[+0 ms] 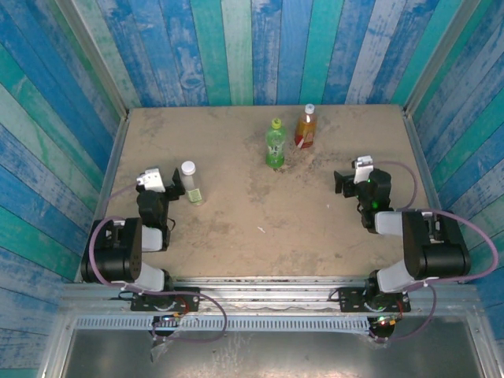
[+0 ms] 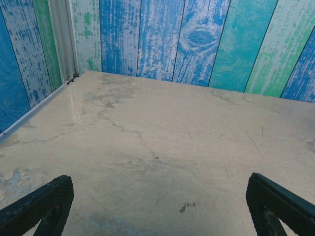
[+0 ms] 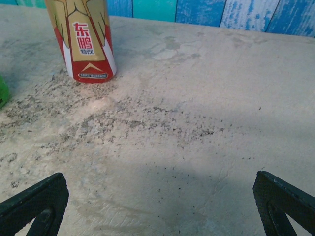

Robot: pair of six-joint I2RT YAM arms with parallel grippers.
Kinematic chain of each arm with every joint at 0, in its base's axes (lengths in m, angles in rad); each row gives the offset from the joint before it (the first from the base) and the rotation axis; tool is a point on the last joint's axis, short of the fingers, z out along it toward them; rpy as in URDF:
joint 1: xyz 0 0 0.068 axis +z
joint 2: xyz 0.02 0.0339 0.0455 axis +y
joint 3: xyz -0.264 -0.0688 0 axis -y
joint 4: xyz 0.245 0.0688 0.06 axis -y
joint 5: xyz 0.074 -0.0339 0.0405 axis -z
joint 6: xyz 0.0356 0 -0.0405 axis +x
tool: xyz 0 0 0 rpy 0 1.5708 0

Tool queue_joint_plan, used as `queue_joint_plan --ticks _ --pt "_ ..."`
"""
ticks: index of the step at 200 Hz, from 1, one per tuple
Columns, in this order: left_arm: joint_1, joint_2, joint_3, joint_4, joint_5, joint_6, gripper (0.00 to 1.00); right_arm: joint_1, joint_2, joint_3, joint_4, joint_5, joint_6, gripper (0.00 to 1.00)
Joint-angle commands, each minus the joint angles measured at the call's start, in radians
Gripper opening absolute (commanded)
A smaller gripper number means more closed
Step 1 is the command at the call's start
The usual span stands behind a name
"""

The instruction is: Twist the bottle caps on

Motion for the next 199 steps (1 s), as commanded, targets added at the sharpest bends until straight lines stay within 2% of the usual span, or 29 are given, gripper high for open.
queue_joint_plan --ticks 1,199 --pt "-0.005 0.025 0.018 0.018 0.014 0.015 0.94 -0.005 0.007 0.019 0.018 -0.025 -0.017 1.0" --pt "-0.01 0.025 0.017 0.023 0.004 0.015 0.94 0.009 0.013 0.028 0.005 0.014 -0.021 1.0"
